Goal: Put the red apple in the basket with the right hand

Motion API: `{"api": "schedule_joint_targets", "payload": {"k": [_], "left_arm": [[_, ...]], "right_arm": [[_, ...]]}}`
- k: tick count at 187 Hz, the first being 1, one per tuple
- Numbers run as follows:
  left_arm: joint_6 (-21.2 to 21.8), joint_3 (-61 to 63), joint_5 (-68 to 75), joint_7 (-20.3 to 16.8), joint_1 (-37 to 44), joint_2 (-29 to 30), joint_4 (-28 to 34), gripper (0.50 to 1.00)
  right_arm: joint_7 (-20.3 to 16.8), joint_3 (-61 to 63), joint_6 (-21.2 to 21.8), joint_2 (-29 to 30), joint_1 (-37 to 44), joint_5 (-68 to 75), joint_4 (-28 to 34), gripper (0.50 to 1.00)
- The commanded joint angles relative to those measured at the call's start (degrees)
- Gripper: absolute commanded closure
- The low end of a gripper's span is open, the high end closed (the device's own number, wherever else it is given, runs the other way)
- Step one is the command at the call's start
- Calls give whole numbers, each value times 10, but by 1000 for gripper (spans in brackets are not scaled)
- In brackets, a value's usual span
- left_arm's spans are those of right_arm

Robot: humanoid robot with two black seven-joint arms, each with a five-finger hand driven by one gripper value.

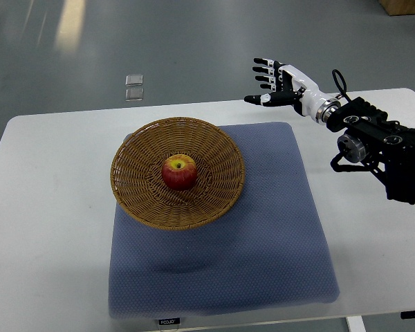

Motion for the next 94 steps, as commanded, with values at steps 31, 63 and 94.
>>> {"api": "schedule_joint_targets", "payload": {"k": [31,63,94], "left_arm": [[0,0,0,0,0,0,0,500],[0,0,0,0,0,0,0,500],[0,0,0,0,0,0,0,500]], "right_arm": [[-3,80,7,20,-48,177,-12,576],[-4,162,17,23,-73,192,-12,576],[-1,187,17,41,-75,191,-12,576]]}}
